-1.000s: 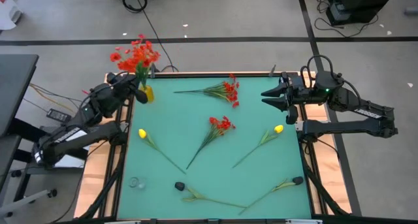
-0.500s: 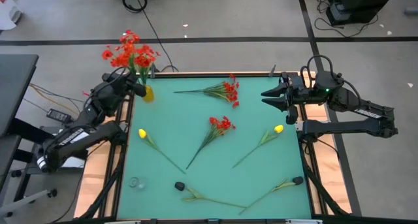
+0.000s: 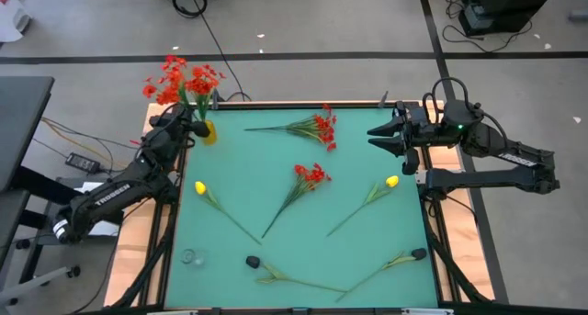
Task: Sort flowers into vase by color
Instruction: Put the orange flowers into the yellow vase
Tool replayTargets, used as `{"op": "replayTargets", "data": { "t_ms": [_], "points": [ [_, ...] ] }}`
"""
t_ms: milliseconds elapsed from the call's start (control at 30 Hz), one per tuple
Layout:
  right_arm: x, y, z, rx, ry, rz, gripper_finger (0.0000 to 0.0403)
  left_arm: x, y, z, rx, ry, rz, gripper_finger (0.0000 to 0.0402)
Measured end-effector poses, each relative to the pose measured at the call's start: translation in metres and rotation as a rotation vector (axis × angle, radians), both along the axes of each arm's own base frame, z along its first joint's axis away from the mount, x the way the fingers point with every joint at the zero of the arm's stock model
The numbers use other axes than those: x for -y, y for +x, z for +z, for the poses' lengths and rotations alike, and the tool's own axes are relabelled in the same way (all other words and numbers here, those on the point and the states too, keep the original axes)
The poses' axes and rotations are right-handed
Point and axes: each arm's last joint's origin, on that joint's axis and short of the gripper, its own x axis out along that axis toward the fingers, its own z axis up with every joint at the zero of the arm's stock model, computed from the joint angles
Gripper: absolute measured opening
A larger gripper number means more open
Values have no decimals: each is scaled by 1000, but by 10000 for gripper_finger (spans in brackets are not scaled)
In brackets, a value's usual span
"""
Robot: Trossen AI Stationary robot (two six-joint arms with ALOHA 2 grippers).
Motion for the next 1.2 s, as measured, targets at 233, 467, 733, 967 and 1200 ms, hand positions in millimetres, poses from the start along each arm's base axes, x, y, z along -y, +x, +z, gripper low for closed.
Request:
{"op": "replayTargets", "data": {
  "t_ms": [233,467,733,967,1200],
  "points": [
    [0,0,0,0,0,0,119,0,0,-18,20,-49,1,20],
    [0,0,0,0,0,0,119,0,0,-24,14,-73,2,44],
    [0,0,0,0,0,0,119,1,0,-24,12,-147,-20,133],
    [0,0,0,0,0,0,119,6,-4,0,-33,-273,-48,201],
    [0,0,0,0,0,0,119,18,-16,32,-37,-449,-96,215]
  ]
}}
